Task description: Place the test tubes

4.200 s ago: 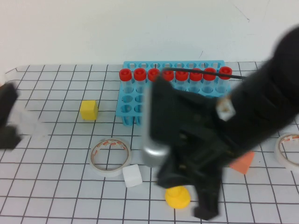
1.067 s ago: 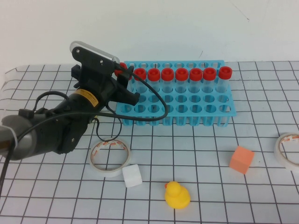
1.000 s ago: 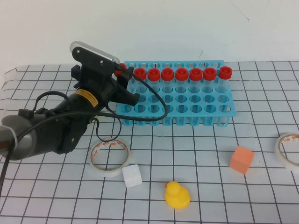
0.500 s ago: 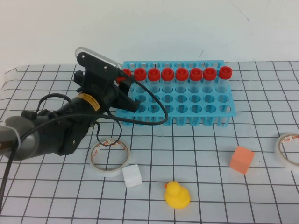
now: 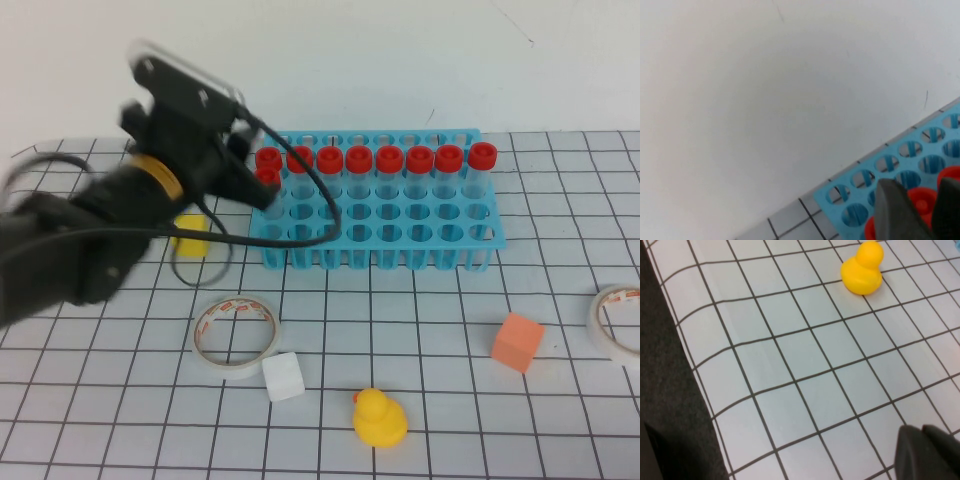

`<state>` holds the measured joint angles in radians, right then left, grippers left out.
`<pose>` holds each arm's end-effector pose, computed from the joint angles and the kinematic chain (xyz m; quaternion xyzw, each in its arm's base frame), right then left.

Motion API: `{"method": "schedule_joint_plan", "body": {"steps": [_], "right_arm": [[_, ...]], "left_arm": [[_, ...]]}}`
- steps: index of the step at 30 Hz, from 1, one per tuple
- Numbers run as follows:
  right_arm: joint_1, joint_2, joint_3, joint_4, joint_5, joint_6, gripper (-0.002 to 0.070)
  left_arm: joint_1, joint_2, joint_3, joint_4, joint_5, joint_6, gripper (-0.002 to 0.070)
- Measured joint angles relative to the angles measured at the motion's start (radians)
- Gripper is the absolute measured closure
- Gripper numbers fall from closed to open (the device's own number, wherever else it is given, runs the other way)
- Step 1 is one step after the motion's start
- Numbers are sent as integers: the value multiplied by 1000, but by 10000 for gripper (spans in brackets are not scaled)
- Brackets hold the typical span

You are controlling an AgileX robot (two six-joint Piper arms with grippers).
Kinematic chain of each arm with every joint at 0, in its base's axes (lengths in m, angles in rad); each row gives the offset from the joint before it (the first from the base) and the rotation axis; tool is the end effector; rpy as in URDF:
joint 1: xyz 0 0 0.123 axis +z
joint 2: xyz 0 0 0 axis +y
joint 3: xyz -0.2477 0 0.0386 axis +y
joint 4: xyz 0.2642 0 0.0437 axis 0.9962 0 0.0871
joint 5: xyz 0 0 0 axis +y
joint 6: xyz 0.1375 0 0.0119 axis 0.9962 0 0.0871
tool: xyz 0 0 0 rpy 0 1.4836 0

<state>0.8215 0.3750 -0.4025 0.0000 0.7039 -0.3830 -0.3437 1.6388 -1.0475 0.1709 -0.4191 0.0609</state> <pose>0.1098 0.1180 0.2238 -0.4996 0.7268 0.1025 0.4600 0.4074 -0.1559 0.2440 0.2267 0.7026 -0.0681 0.6711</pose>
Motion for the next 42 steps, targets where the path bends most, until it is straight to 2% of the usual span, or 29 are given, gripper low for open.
{"method": "schedule_joint_plan", "body": {"steps": [4, 8, 19, 34, 38, 42], "right_arm": [[0, 0, 0, 0, 0, 0, 676], [0, 0, 0, 0, 0, 0, 676], [0, 0, 0, 0, -2, 0, 676], [0, 0, 0, 0, -2, 0, 678], [0, 0, 0, 0, -2, 0, 678], [0, 0, 0, 7, -2, 0, 678]], "left_arm": [[0, -155, 0, 0, 121, 34, 618], [0, -340, 0, 12, 263, 41, 663], [0, -796, 58, 22, 532, 42, 674], [0, -1568, 675, 12, 694, -14, 675], [0, -1646, 799, -22, 735, -47, 675], [0, -1652, 904, -45, 755, -186, 675]]}}
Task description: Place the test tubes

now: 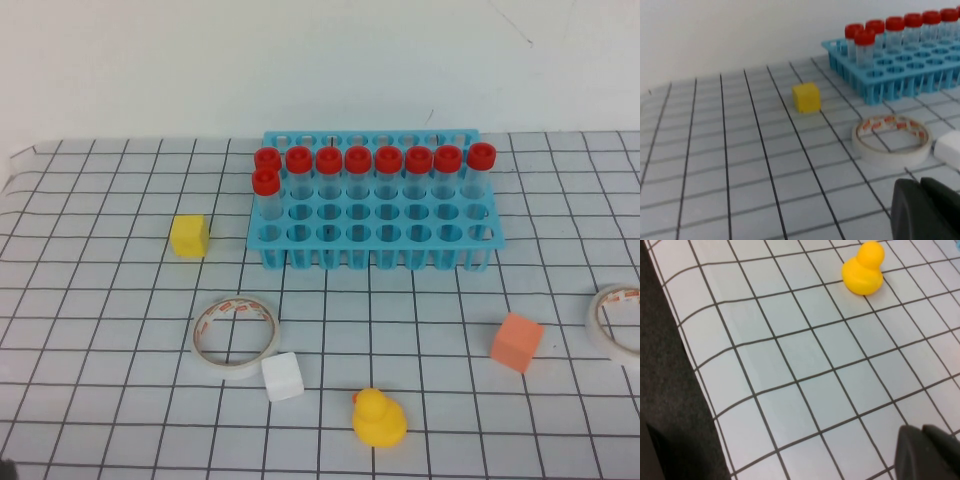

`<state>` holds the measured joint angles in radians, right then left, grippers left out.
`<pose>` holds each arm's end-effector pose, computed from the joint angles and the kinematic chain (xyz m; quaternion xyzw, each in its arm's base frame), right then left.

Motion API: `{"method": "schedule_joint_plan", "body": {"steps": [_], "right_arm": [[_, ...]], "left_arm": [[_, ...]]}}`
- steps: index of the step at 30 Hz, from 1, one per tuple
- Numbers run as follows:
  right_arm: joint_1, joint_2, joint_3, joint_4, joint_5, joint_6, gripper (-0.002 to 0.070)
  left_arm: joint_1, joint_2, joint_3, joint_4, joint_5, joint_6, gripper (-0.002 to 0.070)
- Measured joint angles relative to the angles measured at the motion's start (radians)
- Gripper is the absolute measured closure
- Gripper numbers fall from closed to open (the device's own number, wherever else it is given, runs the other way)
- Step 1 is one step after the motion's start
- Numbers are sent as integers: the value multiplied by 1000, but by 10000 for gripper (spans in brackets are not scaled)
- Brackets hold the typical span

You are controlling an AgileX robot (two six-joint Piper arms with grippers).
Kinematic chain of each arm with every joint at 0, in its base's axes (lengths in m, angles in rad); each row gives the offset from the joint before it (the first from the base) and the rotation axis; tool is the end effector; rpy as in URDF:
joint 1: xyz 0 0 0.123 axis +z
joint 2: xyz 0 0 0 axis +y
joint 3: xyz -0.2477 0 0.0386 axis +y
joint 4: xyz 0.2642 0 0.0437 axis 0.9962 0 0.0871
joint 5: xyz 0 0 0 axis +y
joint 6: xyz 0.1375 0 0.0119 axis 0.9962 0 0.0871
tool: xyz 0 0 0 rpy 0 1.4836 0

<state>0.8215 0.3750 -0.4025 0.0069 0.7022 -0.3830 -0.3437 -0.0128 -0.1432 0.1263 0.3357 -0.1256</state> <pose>0.1095 0.1186 0.2240 -0.4983 0.7272 0.1058 0.4601 0.1369 -0.0429 0.2301 0.1101 0.7299 -0.1023 0.6668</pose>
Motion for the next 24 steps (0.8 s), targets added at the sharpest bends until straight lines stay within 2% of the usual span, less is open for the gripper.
{"method": "schedule_joint_plan", "body": {"steps": [5, 9, 14, 17, 18, 19, 22, 24], "right_arm": [[0, 0, 0, 0, 0, 0, 678], [0, 0, 0, 0, 0, 0, 678], [0, 0, 0, 0, 0, 0, 678], [0, 0, 0, 0, 0, 0, 678], [0, 0, 0, 0, 0, 0, 678], [0, 0, 0, 0, 0, 0, 678], [0, 0, 0, 0, 0, 0, 678], [0, 0, 0, 0, 0, 0, 678]], "left_arm": [[0, -2, 101, 8, 10, -68, 675], [0, -2, 155, 90, -4, -171, 675], [93, -2, 160, 137, -32, -206, 675], [174, -2, 160, 90, -32, -150, 675], [201, -2, 160, 62, -32, -107, 675], [241, -2, 160, 1, -32, 1, 675], [264, -2, 160, -70, -30, 136, 675], [266, -2, 160, -87, -25, 172, 675]]}}
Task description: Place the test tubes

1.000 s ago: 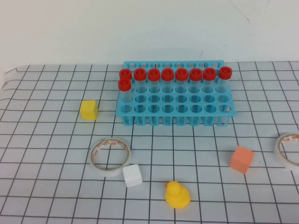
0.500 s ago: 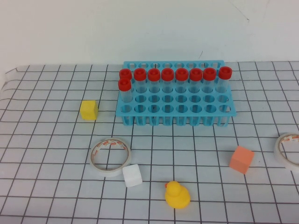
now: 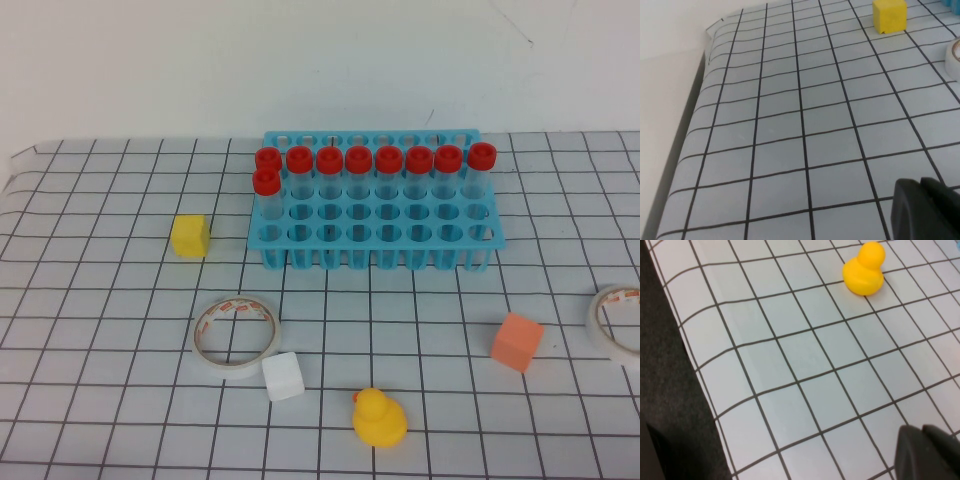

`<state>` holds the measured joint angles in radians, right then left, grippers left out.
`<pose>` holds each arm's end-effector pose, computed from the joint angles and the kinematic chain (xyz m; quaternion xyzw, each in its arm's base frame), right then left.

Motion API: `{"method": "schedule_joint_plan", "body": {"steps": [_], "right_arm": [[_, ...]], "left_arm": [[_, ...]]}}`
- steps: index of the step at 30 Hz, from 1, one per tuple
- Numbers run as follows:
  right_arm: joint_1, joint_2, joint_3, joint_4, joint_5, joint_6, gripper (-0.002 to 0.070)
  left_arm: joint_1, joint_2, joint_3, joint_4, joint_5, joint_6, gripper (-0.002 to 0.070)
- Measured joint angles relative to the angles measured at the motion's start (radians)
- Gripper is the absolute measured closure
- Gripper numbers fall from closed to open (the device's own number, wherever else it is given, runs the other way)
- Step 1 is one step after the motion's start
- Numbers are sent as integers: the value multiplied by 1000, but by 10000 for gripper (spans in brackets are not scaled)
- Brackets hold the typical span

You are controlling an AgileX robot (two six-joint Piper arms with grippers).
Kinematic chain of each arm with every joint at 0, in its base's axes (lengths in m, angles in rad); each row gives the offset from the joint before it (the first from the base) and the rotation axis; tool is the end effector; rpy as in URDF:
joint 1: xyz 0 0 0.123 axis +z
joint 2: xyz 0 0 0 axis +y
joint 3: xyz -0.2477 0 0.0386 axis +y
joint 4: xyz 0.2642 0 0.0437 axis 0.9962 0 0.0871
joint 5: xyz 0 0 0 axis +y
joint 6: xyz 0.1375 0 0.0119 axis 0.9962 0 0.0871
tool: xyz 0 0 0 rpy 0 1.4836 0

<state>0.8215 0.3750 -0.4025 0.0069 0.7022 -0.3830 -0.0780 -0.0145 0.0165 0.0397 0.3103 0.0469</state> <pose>0.1095 0.1186 0.2240 -0.4983 0.7272 0.1058 0.4601 0.1502 -0.0101 0.1703 0.0598 0.7797 0.0068 0.6233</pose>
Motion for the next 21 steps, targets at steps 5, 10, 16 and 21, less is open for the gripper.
{"method": "schedule_joint_plan", "body": {"steps": [5, 10, 16, 21], "right_arm": [[0, 0, 0, 0, 0, 0, 678], [0, 0, 0, 0, 0, 0, 678], [0, 0, 0, 0, 0, 0, 678], [0, 0, 0, 0, 0, 0, 678]], "left_arm": [[0, 0, 0, -20, 0, 26, 675], [0, 0, 0, -40, 0, 53, 675], [0, 0, 0, -106, 0, 79, 675], [22, 0, 0, -126, 0, 55, 675]]}}
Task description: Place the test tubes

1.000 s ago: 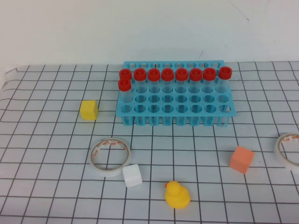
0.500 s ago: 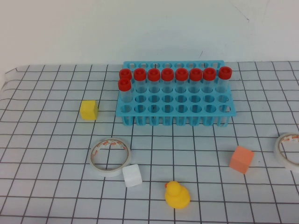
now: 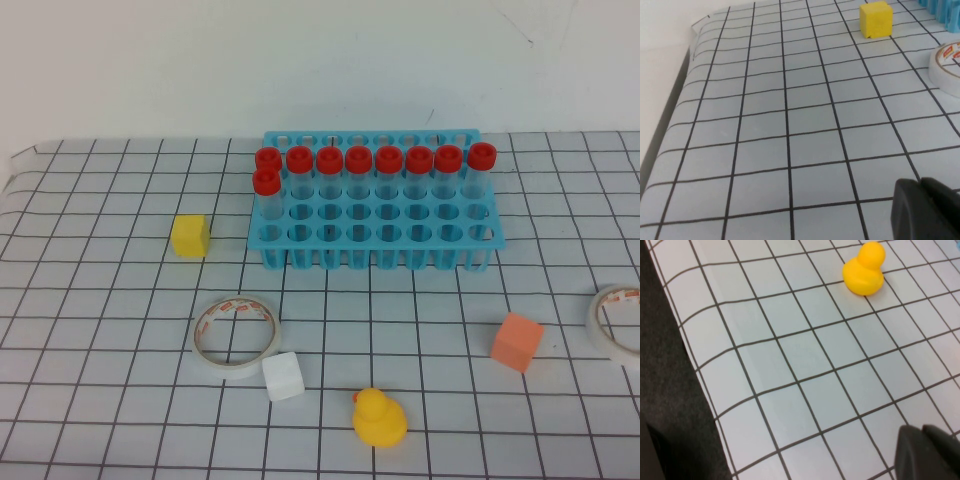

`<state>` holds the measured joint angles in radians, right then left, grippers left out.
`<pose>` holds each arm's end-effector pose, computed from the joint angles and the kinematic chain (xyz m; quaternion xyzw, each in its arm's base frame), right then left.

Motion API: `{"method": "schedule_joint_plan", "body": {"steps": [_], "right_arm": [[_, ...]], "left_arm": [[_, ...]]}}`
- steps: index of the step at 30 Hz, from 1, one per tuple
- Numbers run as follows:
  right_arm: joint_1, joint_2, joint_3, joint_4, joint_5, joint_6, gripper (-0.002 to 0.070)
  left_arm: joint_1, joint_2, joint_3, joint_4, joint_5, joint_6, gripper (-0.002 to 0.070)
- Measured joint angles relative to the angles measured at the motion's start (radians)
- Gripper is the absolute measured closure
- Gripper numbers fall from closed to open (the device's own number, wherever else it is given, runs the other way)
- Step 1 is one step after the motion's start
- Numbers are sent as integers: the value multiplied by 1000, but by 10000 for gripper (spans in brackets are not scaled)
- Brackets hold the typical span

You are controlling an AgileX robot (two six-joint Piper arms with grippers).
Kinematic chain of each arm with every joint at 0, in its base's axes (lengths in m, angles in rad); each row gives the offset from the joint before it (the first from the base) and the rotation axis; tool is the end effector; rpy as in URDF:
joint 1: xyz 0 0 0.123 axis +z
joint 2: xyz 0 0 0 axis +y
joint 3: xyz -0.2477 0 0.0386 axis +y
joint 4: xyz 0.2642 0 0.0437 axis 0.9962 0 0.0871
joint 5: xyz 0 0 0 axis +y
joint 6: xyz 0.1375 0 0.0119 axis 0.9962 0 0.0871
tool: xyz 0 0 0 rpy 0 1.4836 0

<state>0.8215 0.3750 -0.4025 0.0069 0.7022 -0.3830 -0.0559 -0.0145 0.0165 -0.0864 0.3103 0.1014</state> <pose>0.1095 0.1186 0.2240 -0.4983 0.7272 0.1058 0.4601 0.1501 -0.0121 0.1704 0.0375 0.7808 -0.0218 0.6233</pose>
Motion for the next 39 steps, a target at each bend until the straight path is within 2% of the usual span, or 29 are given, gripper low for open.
{"method": "schedule_joint_plan", "body": {"steps": [3, 12, 20, 39], "right_arm": [[0, 0, 0, 0, 0, 0, 678], [0, 0, 0, 0, 0, 0, 678], [0, 0, 0, 0, 0, 0, 678], [0, 0, 0, 0, 0, 0, 678]], "left_arm": [[37, 0, 0, -7, 0, -32, 675], [38, 0, 0, -11, 0, -22, 676], [-12, 0, 0, -7, 2, -107, 676], [-14, 0, 0, -7, 2, -109, 676]]}}
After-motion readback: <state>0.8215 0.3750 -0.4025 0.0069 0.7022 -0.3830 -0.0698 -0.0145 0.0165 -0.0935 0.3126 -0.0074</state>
